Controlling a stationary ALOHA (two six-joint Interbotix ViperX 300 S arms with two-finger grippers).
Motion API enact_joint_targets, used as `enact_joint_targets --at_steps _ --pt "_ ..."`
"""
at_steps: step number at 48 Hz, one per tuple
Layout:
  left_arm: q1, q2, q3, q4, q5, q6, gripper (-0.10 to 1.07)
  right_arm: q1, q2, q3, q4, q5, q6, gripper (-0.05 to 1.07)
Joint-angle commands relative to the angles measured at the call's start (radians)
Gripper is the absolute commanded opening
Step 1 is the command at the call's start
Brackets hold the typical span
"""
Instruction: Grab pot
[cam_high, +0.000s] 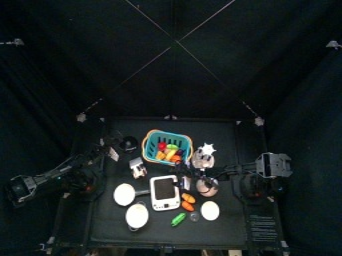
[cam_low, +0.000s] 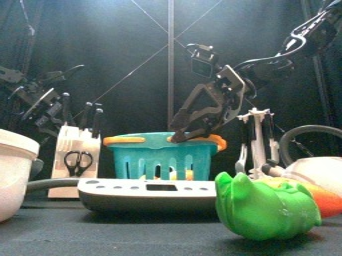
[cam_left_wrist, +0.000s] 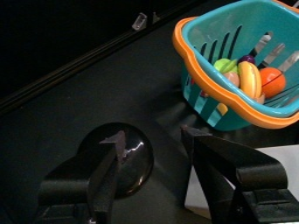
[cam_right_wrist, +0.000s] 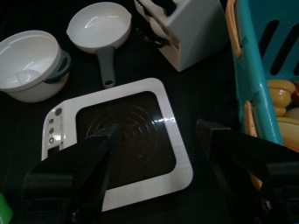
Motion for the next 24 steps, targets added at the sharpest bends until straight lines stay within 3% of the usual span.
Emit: enact_joint_targets --at_steps 1,15,24 --pt "0.002 -0.003 -0.011 0.002 -0.002 0.0 0.89 -0.006 -0.014 -0.029 -0.002 -0.005 -0.002 1.0" --pt "-0.044 -0.103 -0.008 -0.002 0.074 0.0 0.89 0.003 -0.015 -0.046 -0.015 0.006 0.014 1.0" --pt "-0.199 -0.201 -0.008 -0.002 0.216 0.0 0.89 0.058 0.002 -0.089 -0.009 0.018 0.014 1.0"
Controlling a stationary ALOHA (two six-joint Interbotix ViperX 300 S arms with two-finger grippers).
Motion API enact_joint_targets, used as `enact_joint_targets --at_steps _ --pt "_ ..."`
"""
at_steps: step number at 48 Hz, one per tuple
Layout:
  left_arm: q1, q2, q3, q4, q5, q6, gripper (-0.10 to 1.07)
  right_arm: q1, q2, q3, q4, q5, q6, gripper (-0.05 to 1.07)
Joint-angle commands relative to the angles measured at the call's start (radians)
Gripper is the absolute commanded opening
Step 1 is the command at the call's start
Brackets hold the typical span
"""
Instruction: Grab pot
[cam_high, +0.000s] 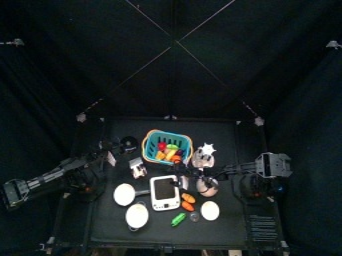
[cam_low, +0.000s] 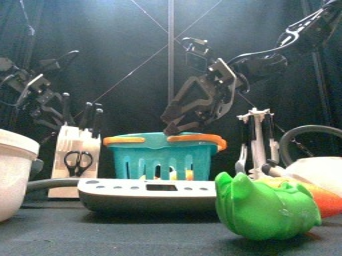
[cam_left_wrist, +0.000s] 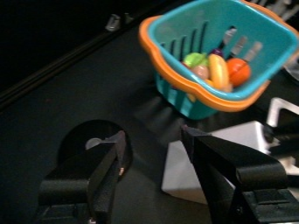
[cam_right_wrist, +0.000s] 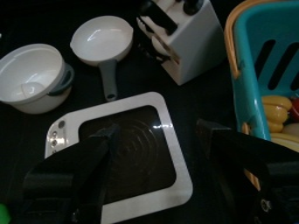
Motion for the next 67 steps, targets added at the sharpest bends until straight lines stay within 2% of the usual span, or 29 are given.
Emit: enact_joint_targets --at_steps 1,8,16,33,37,45,56,67 --pt "-0.1 -0.043 -0.014 0.0 0.064 -0.005 0.89 0.034 -0.003 -0.044 0.008 0.005 0.002 1.0" --pt "-0.265 -0.075 -0.017 -0.002 0.167 -0.005 0.89 0.101 0.037 -0.104 0.02 0.037 0.002 1.0" --pt "-0.445 -0.075 -0.02 -0.014 0.25 -0.008 0.89 0.135 0.072 -0.156 0.015 0.097 0.0 1.0" --pt "-0.698 -0.048 -0.023 -0.16 0.264 -0.008 0.88 0.14 0.089 -0.167 0.028 0.129 0.003 1.0" --pt "-0.738 -0.014 -0.031 -0.181 0.244 -0.009 0.88 0.141 0.089 -0.163 0.04 0.129 0.002 1.0" --pt "-0.792 0.129 -0.078 -0.227 0.215 -0.008 0.88 0.141 0.089 -0.149 0.052 0.132 0.002 1.0" --pt "-0.857 0.284 -0.166 -0.213 0.181 -0.008 0.88 0.141 0.084 -0.146 0.052 0.135 0.002 1.0" --pt "-0.896 0.388 -0.198 -0.222 0.109 -0.011 0.88 0.141 0.081 -0.14 0.052 0.146 0.002 1.0"
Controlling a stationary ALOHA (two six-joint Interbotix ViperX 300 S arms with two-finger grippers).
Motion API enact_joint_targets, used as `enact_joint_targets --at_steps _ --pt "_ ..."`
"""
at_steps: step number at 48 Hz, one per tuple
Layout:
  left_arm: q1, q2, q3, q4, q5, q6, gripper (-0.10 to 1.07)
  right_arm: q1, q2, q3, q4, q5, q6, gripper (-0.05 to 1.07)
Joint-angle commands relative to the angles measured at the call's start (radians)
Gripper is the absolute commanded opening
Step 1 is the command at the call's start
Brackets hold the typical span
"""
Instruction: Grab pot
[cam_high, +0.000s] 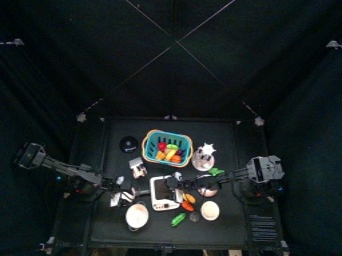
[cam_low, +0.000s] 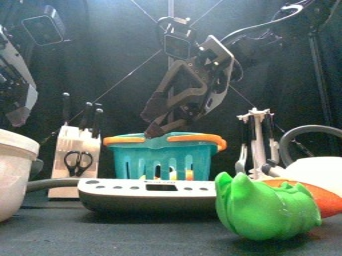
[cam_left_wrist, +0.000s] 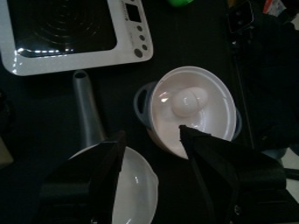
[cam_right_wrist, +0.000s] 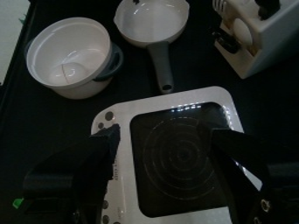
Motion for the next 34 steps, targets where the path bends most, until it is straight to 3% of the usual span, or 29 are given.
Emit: enact_joint_targets --at_steps 1,17,34 --pt "-0.006 0.046 -0.037 -0.009 -0.031 -0.002 0.88 0.0 -0.026 -0.008 0.002 0.0 -0.002 1.0" --pt "-0.006 0.133 -0.072 -0.028 -0.029 -0.005 0.88 -0.003 -0.028 -0.008 0.002 0.018 -0.002 1.0" --pt "-0.012 0.209 -0.077 -0.158 -0.017 -0.009 0.87 -0.005 -0.028 -0.005 0.002 0.018 0.0 1.0"
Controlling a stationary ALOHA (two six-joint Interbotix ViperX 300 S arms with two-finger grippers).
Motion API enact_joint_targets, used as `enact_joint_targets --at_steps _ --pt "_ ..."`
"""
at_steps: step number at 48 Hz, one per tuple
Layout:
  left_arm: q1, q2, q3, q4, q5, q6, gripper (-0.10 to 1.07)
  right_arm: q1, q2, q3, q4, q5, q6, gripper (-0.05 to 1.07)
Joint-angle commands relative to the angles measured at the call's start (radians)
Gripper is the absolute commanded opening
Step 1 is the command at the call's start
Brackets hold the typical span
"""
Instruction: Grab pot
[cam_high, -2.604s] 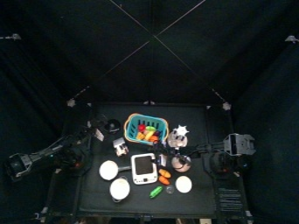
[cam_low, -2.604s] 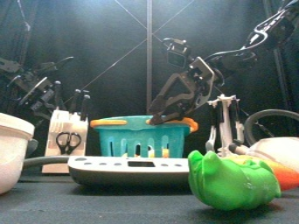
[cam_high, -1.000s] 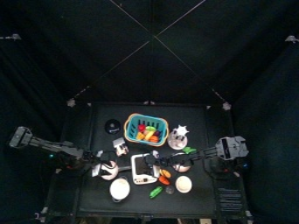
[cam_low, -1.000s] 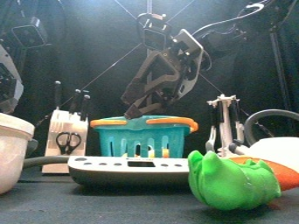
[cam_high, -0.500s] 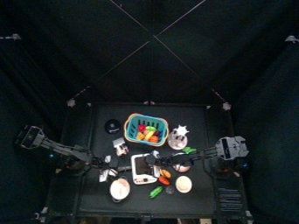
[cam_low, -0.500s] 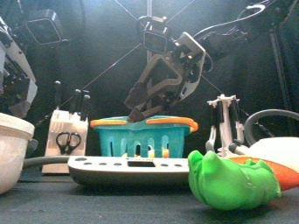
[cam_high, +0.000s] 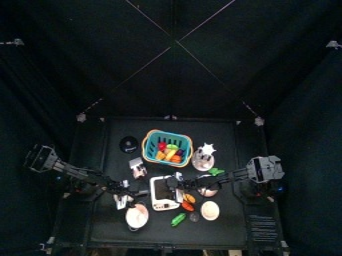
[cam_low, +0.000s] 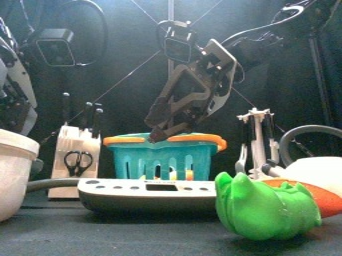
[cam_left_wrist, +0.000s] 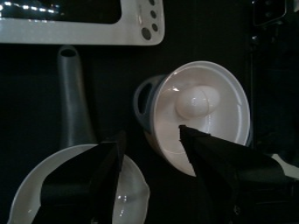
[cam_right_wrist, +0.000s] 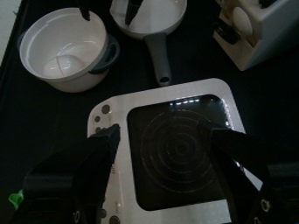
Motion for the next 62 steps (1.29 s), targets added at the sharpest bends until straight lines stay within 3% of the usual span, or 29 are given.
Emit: enact_joint_targets --at_steps 1,22,50,62 --pt "-0.006 0.015 -0.029 -0.015 0.0 0.0 0.87 -0.003 -0.028 -0.009 0.0 -0.005 0.0 1.0" --pt "-0.006 0.104 -0.063 -0.015 0.002 0.002 0.86 -0.003 -0.023 -0.009 0.0 -0.002 0.0 1.0" --pt "-0.008 0.163 -0.092 0.061 0.005 0.003 0.86 -0.006 -0.023 -0.006 0.0 -0.002 -0.002 1.0" --pt "-0.005 0.164 -0.091 0.067 0.006 0.005 0.64 -0.006 -0.023 -0.005 0.0 -0.002 -0.002 1.0"
